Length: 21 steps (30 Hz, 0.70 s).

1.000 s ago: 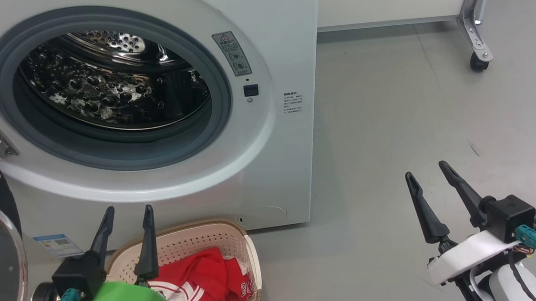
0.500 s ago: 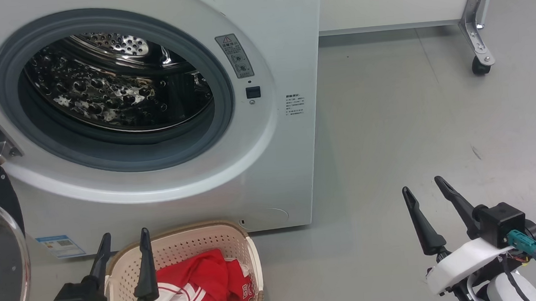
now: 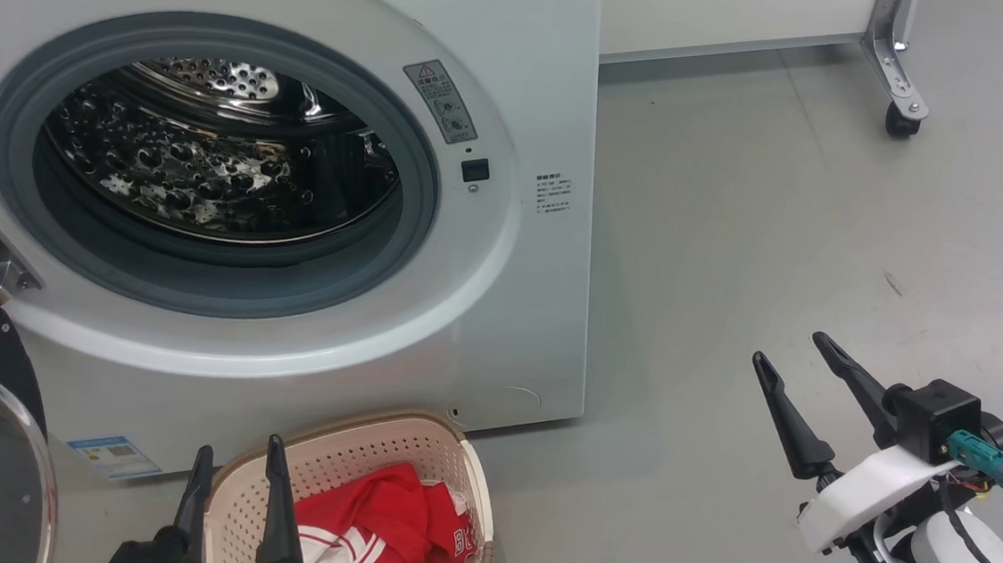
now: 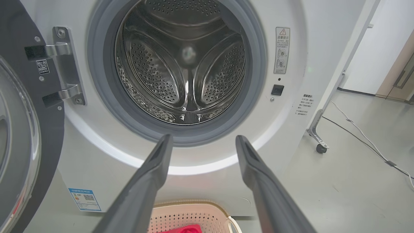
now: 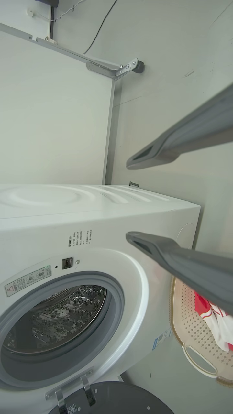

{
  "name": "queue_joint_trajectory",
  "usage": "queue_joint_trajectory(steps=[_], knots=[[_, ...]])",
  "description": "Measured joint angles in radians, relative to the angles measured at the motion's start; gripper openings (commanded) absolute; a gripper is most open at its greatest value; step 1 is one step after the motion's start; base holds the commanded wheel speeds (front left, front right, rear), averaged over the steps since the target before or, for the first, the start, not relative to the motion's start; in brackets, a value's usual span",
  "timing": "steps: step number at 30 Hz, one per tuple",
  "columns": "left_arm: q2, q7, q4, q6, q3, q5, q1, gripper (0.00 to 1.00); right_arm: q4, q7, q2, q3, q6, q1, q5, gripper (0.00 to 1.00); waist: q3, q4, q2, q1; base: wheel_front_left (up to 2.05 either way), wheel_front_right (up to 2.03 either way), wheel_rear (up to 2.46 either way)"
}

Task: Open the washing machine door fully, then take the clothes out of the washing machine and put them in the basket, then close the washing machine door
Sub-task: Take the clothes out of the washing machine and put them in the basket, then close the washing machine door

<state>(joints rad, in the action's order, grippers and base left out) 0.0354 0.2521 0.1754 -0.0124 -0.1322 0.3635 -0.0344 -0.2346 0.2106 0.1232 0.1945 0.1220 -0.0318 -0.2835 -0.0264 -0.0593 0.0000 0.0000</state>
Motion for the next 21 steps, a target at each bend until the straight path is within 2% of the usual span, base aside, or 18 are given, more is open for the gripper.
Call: queue_joint_trajectory(steps=[12,21], knots=[[0.002,0.0,0.003,0.026,-0.023,0.032,-0.012,1.0,-0.006,0.0,-0.002,0.0,0.0,0.0,0.0,1.0,-0.005,0.002,0.0,0.0,0.0,0.0,0.0],[0.002,0.0,-0.002,0.029,-0.027,0.034,-0.012,1.0,-0.012,0.0,-0.004,0.0,0.0,-0.001,0.0,1.0,-0.001,0.002,0.0,0.0,0.0,0.0,0.0]])
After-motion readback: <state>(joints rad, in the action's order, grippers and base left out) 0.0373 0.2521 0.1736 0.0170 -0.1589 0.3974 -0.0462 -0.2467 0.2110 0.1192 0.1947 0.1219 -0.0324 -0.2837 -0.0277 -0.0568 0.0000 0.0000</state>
